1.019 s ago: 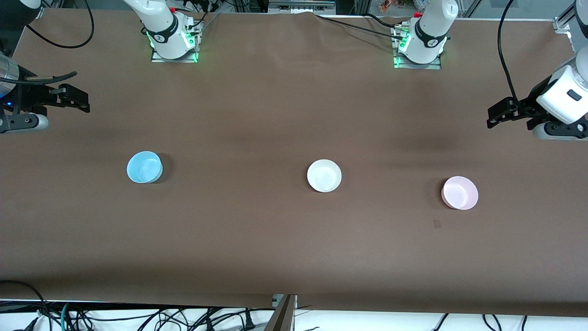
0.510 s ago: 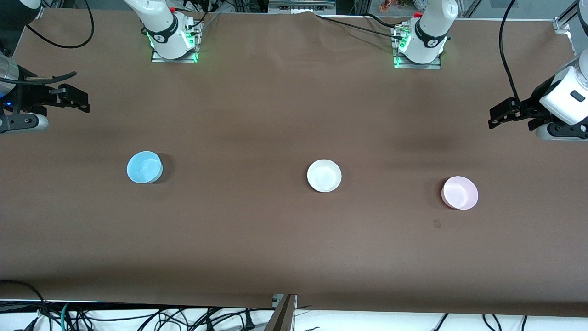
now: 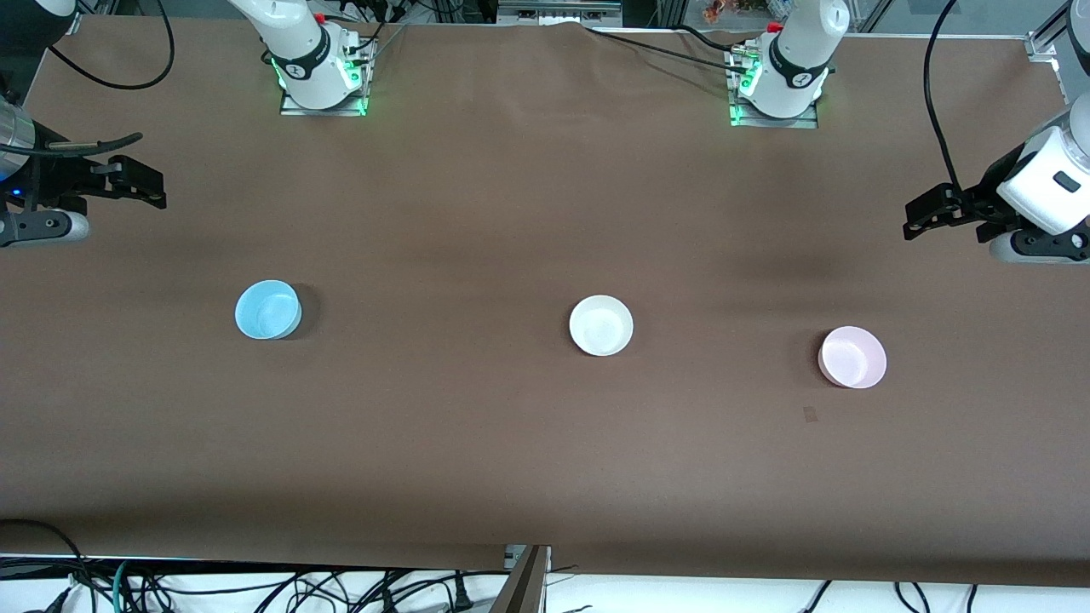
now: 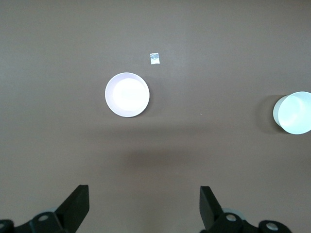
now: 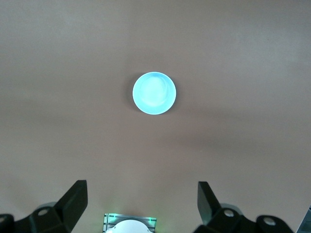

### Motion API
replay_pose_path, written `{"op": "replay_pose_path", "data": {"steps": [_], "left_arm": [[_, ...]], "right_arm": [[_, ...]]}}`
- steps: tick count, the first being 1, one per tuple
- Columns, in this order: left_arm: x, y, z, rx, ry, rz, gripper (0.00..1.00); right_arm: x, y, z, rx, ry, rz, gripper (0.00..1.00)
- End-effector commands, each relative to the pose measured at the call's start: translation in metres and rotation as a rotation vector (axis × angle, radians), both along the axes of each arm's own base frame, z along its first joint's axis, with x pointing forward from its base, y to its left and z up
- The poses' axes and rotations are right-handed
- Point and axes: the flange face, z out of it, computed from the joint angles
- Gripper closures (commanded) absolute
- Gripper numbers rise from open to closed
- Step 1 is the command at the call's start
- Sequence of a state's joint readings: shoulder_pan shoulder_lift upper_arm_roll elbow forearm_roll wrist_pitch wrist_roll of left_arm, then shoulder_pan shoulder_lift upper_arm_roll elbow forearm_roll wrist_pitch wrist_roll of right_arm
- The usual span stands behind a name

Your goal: Stack pink and blue bowls on white bowl

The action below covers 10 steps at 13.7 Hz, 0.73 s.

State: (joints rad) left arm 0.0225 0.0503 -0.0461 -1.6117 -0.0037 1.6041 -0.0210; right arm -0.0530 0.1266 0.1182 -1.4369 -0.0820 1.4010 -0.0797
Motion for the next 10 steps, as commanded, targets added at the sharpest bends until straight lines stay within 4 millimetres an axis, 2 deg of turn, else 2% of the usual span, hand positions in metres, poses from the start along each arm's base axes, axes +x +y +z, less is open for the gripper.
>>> {"op": "replay_pose_path", "data": {"steps": [1,9,10], "left_arm": [[0.0059,-0.0023,0.0016,-0.004,0.007,-0.005,0.0],[0.0057,-0.0032,0.0003,-0.003,0.013,0.006,0.0],[0.0082,-0.0024,-0.0065,-0.005,0.025,0.004,0.0]], "right_arm": [[0.003,-0.0007,0.0051,0.011,-0.007,-0.008,0.0],[0.003,-0.0007,0.0051,0.011,-0.007,-0.009,0.0],[0.003,-0.0007,0.0051,0.011,-0.007,-0.008,0.0]]}}
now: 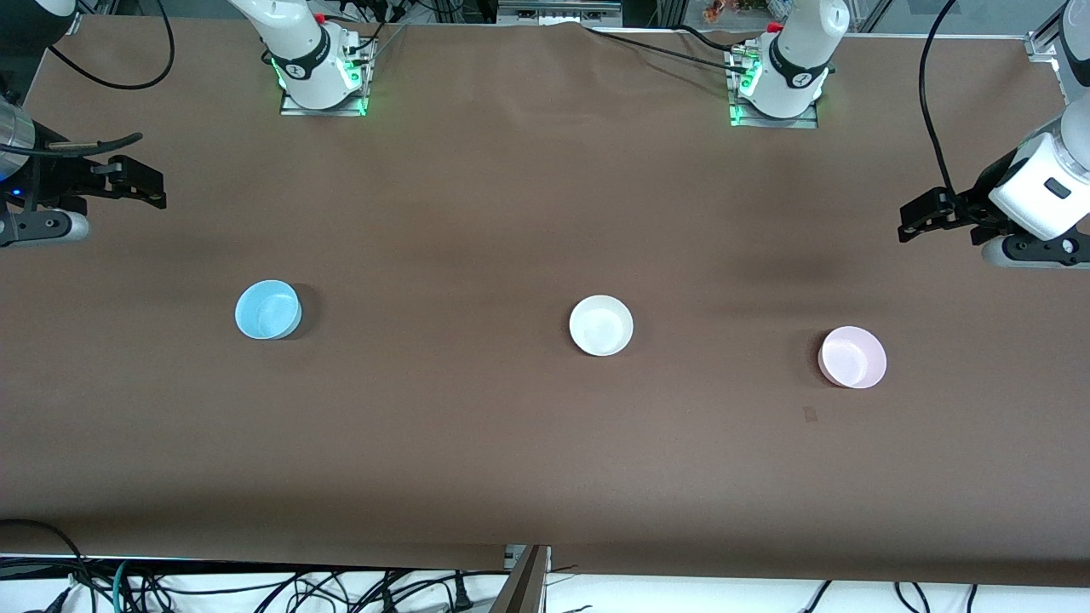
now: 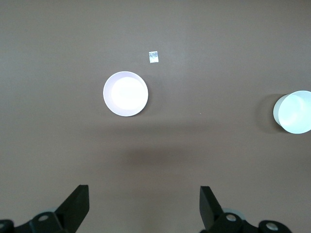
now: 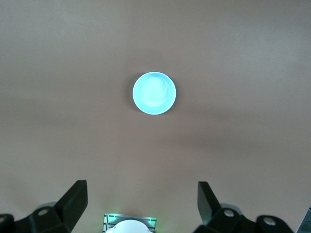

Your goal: Stack pink and blue bowls on white bowl

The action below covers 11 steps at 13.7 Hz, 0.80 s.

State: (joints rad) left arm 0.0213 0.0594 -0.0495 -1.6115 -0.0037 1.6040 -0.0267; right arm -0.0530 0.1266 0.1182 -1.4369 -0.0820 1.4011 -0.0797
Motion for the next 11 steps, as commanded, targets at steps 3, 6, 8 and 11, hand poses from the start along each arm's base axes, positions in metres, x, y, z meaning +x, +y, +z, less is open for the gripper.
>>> {"op": "replay_pose_path", "data": {"steps": [3,6,8,11], "left_arm": [[0.009,0.0,-0.005,-0.019,0.02,0.009,0.0],[0.025,0.007,-0.022,-0.008,0.038,0.014,0.0],[0.049,0.02,-0.018,-0.009,0.008,0.025,0.0],[0.055,0.035,-0.023,-0.017,0.007,-0.058,0.0]], "right_arm": [[0.003,-0.001,0.005,0.011,-0.007,-0.009,0.0],[0.003,-0.001,0.005,0.011,-0.007,-0.009,0.0],[0.003,-0.001,0.005,0.011,-0.007,-0.009,0.0],[0.003,-0.001,0.005,0.011,-0.007,-0.009,0.0]]}}
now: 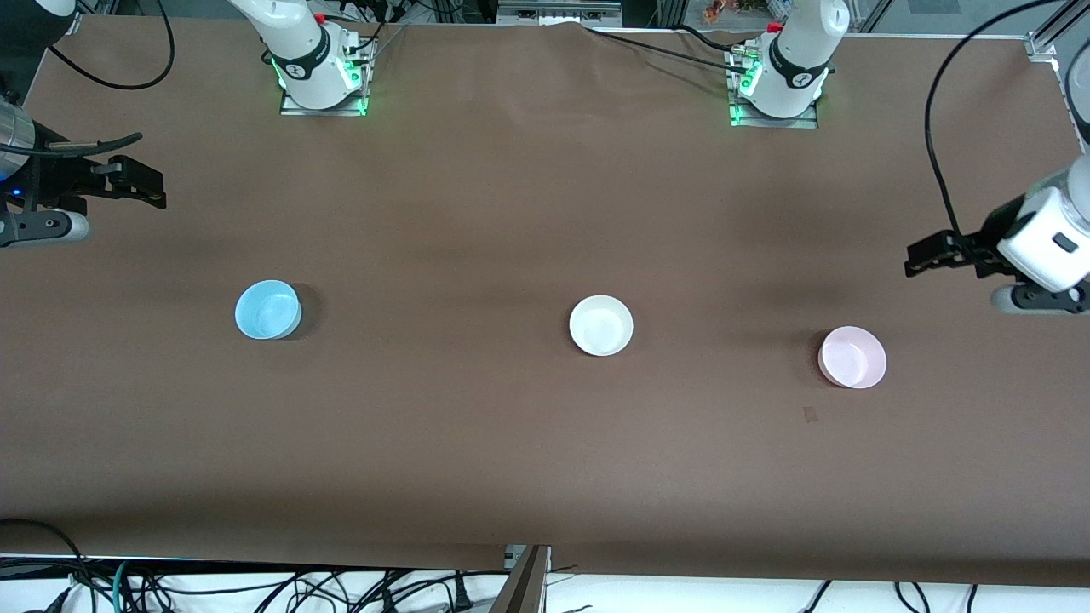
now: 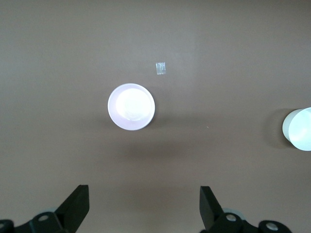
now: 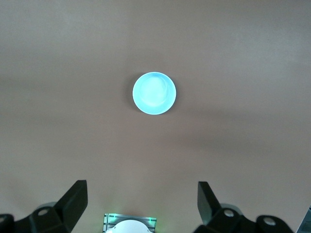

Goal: Stack pink and blue bowls on white bowl
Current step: 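Move the left gripper over the pink bowl and lower it to the rim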

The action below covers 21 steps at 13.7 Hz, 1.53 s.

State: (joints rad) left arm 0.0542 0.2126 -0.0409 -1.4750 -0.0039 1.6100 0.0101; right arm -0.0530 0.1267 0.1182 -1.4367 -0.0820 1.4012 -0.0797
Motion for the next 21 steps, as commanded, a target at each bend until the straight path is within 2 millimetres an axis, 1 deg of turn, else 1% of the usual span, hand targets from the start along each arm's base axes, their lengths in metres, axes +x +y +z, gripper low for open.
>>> {"op": "replay_pose_path", "data": {"steps": [1,3,4,5,7,9,11,13,14,18,21], "left_arm": [[0.01,0.027,0.002,-0.01,-0.004,-0.068,0.0],[0.012,0.062,-0.02,0.005,0.033,-0.088,0.0],[0.013,0.068,-0.027,0.021,0.047,-0.147,0.0],[0.016,0.07,-0.037,0.048,0.062,-0.204,0.0],[0.022,0.072,-0.065,0.087,0.059,-0.266,0.0],[0.02,0.071,-0.096,0.087,0.054,-0.283,0.0],[0.016,0.065,-0.12,0.079,0.076,-0.298,0.0],[0.016,0.064,-0.145,0.078,0.046,-0.343,0.0],[0.018,0.065,-0.165,0.075,0.032,-0.375,0.0],[0.033,0.086,-0.228,0.062,-0.017,-0.509,0.0],[0.038,0.089,-0.259,0.049,-0.019,-0.591,0.0]], "right_arm": [[0.003,-0.001,0.005,0.011,-0.007,-0.009,0.0],[0.003,-0.001,0.004,0.011,-0.006,-0.009,0.0],[0.003,-0.001,0.004,0.011,-0.006,-0.009,0.0],[0.003,-0.001,0.004,0.011,-0.006,-0.009,0.0],[0.003,0.0,0.004,0.013,-0.006,-0.009,0.0],[0.004,0.004,0.005,0.013,-0.01,-0.004,0.0],[0.004,0.007,0.005,0.014,-0.012,0.003,0.0],[0.004,0.006,0.005,0.014,-0.012,0.0,0.0],[0.004,0.005,0.004,0.014,-0.01,0.0,0.0],[0.005,0.005,0.003,0.014,-0.009,-0.001,0.0],[0.009,0.002,0.004,0.031,-0.038,-0.007,0.0]]}}
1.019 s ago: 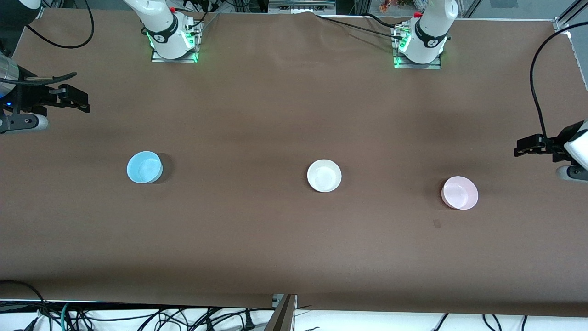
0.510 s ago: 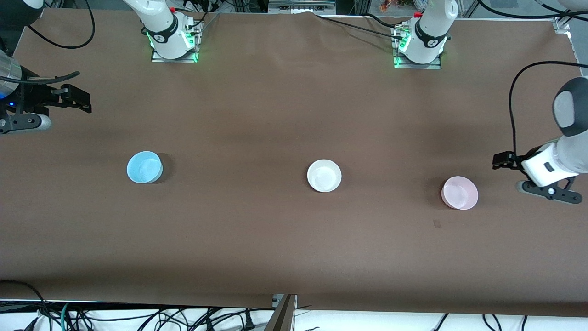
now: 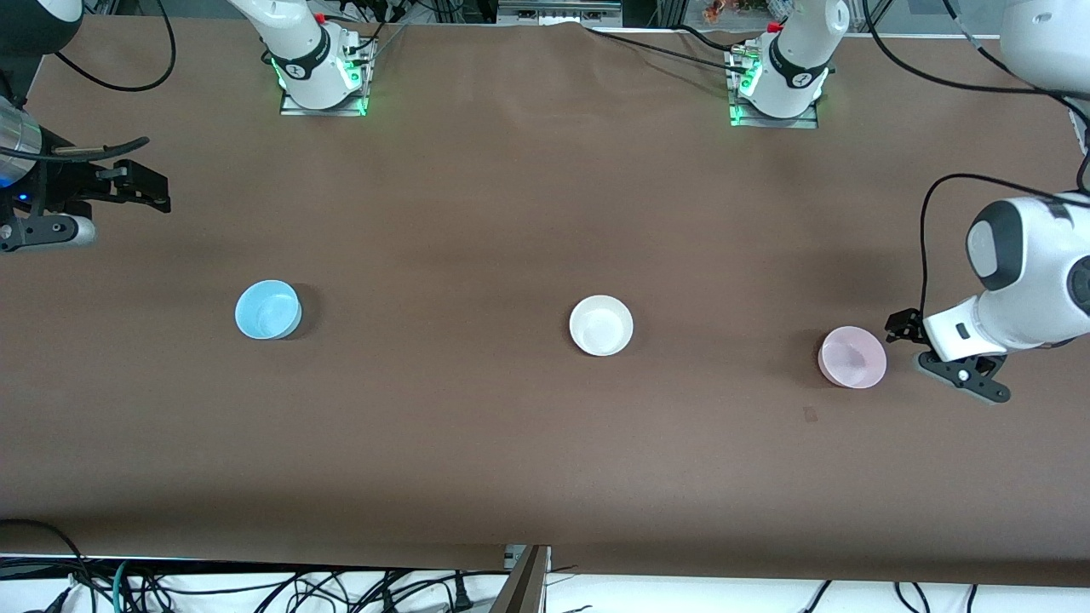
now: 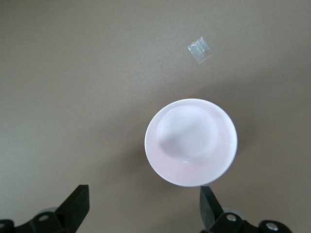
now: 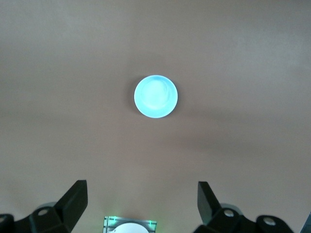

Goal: Stack pink and blue bowls on white bowl
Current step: 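Move the left gripper over the pink bowl and lower it to the rim, then grasp the pink bowl rim with the left gripper while the right gripper starts moving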

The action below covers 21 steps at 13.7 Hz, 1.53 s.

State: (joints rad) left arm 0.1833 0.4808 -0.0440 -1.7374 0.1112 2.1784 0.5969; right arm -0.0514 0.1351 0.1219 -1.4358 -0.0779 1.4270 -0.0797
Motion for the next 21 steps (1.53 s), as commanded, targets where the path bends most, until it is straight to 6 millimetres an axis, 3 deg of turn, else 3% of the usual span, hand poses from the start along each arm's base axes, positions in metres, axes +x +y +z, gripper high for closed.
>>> {"op": "replay_pose_path", "data": {"steps": [1,4,7,10,16,19,20,21], "left_arm": [[0.004,0.001,-0.017,0.002,0.003,-0.084,0.0],[0.004,0.0,-0.05,-0.013,0.026,-0.15,0.0],[0.011,0.003,-0.06,-0.014,-0.032,-0.207,0.0],[0.016,0.011,-0.096,-0.012,-0.088,-0.203,0.0],[0.016,0.009,-0.099,-0.013,-0.085,-0.216,0.02],[0.016,0.005,-0.098,-0.015,-0.085,-0.221,0.17],[0.017,0.004,-0.097,-0.014,-0.085,-0.224,0.27],[0.016,0.004,-0.097,-0.014,-0.08,-0.229,0.44]], "right_arm": [[0.004,-0.001,0.007,0.024,-0.02,-0.014,0.0],[0.004,-0.001,0.007,0.024,-0.022,-0.014,0.0],[0.004,-0.002,0.007,0.024,-0.022,-0.015,0.0],[0.004,-0.002,0.007,0.023,-0.022,-0.015,0.0],[0.004,-0.004,0.007,0.021,-0.02,-0.018,0.0],[0.006,-0.008,0.005,0.022,-0.019,-0.024,0.0],[0.008,-0.009,-0.001,0.021,-0.008,-0.026,0.0],[0.009,-0.009,-0.003,0.024,-0.005,-0.026,0.0]]}}
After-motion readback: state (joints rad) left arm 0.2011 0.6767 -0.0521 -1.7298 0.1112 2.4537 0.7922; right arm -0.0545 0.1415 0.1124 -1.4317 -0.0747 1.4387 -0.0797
